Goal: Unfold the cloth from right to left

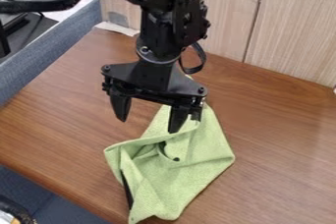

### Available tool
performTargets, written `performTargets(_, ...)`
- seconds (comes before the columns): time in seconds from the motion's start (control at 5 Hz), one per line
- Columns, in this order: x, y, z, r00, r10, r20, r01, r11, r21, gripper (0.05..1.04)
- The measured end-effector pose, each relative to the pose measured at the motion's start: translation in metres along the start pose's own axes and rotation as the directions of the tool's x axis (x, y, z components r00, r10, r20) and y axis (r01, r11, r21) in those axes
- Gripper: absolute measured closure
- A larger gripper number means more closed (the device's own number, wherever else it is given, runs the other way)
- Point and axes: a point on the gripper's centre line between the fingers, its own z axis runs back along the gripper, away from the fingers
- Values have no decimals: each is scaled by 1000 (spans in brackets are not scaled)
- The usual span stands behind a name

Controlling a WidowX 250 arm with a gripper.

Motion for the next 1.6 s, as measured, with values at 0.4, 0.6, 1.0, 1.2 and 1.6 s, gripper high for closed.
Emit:
performTargets(0.4,6,-14,-18,999,-30,-39,31,999,40,83)
performTargets(0.6,17,-28,-28,997,-44,-69,46,999,28,83)
performTargets(1.0,33,-49,-53,988,-91,-122,95,995,22,83)
performTargets(1.2,39,-55,-69,982,-111,-156,116,993,27,83)
performTargets(1.6,39,-57,-81,977,-108,-182,115,993,25,420)
